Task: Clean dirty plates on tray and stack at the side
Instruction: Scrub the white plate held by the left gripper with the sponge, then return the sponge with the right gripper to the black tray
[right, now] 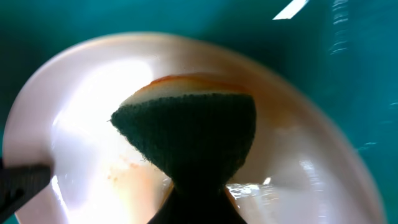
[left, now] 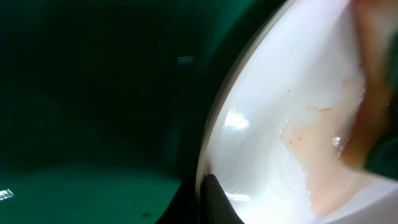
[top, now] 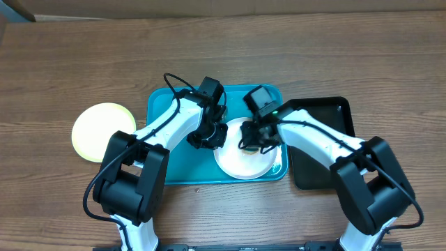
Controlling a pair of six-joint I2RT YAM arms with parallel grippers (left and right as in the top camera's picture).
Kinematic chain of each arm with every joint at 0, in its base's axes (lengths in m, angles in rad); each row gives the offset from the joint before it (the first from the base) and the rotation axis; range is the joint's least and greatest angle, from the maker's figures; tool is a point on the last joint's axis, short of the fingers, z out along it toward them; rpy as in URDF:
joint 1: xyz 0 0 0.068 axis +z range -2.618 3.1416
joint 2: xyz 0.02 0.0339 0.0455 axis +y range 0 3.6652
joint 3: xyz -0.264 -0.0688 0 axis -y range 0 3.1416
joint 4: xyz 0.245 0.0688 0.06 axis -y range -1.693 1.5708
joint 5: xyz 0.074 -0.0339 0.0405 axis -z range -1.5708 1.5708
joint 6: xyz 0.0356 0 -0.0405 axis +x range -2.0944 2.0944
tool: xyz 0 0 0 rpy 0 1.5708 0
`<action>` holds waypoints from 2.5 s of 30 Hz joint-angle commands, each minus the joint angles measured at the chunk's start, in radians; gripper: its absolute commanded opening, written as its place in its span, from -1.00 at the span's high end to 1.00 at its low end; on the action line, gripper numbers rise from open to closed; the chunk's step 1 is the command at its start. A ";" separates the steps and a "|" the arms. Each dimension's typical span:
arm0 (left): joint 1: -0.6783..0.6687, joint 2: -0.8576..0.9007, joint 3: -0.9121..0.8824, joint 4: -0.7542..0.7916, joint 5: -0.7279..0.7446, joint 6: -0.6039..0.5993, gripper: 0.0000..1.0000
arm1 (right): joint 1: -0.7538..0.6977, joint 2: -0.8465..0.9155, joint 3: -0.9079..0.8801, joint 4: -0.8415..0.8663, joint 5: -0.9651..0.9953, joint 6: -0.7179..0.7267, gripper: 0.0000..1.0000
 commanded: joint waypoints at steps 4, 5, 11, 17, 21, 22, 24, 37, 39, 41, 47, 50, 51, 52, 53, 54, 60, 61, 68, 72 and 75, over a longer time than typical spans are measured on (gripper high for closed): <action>-0.006 0.009 -0.003 -0.014 -0.017 0.009 0.92 | 0.071 0.049 0.018 -0.107 -0.019 -0.084 0.91; -0.006 0.009 -0.003 -0.014 -0.017 0.009 0.92 | 0.071 0.048 0.019 -0.127 -0.012 -0.095 0.92; -0.006 0.009 -0.003 -0.018 -0.018 0.009 0.92 | -0.005 0.048 0.019 -0.234 0.145 -0.039 0.93; -0.006 0.009 -0.003 -0.018 -0.018 0.009 0.92 | -0.114 0.048 0.020 -0.188 0.108 -0.048 0.92; -0.006 0.009 -0.003 -0.018 -0.018 0.009 0.92 | -0.126 0.048 0.020 -0.076 -0.037 -0.130 0.92; -0.006 0.009 -0.003 -0.017 -0.018 0.009 0.92 | -0.121 0.048 0.020 -0.049 -0.063 -0.132 0.92; -0.007 0.009 -0.003 -0.018 -0.017 0.009 0.92 | -0.104 0.048 0.019 -0.006 -0.105 -0.132 0.91; -0.006 0.009 -0.003 -0.020 -0.017 0.009 0.92 | 0.093 0.048 0.018 -0.006 -0.158 -0.131 0.79; -0.006 0.009 -0.003 -0.021 -0.018 0.009 0.92 | 0.095 0.048 0.018 -0.062 -0.145 -0.131 0.92; -0.006 0.009 -0.003 -0.021 -0.018 0.009 0.92 | 0.089 0.048 0.019 -0.129 -0.090 -0.130 0.93; -0.003 0.002 -0.002 -0.037 -0.070 0.008 0.92 | 0.022 0.023 0.026 -0.233 0.070 -0.089 0.92; -0.001 -0.011 -0.002 -0.047 -0.108 -0.010 0.92 | -0.027 -0.057 0.026 -0.225 0.070 -0.089 0.92; 0.001 -0.016 -0.002 -0.047 -0.109 -0.010 0.92 | -0.037 -0.084 0.026 -0.221 0.070 -0.089 0.92; 0.002 -0.026 -0.002 -0.046 -0.116 -0.014 0.92 | -0.049 -0.123 0.026 -0.216 0.070 -0.089 0.92; 0.002 -0.034 -0.002 -0.046 -0.129 -0.023 0.92 | -0.060 -0.153 0.026 -0.213 0.070 -0.089 0.92; 0.002 -0.046 -0.002 -0.046 -0.143 -0.029 0.92 | -0.074 -0.194 0.026 -0.213 0.070 -0.089 0.92; 0.002 -0.169 -0.002 -0.045 -0.260 -0.036 0.92 | -0.241 -0.395 0.026 -0.278 0.085 0.005 0.92; 0.002 -0.193 -0.002 -0.046 -0.293 -0.036 0.92 | -0.271 -0.408 0.026 -0.295 0.084 0.010 0.92; -0.010 -0.348 -0.002 -0.041 -0.554 -0.044 0.92 | -0.473 -0.425 -0.002 -0.408 0.015 -0.054 0.92; -0.031 -0.418 -0.002 -0.039 -0.712 -0.043 0.92 | -0.553 -0.425 -0.068 -0.401 -0.059 -0.137 0.93; -0.061 -0.458 -0.002 -0.041 -0.836 -0.043 0.92 | -0.586 -0.425 -0.140 -0.356 -0.082 -0.200 0.93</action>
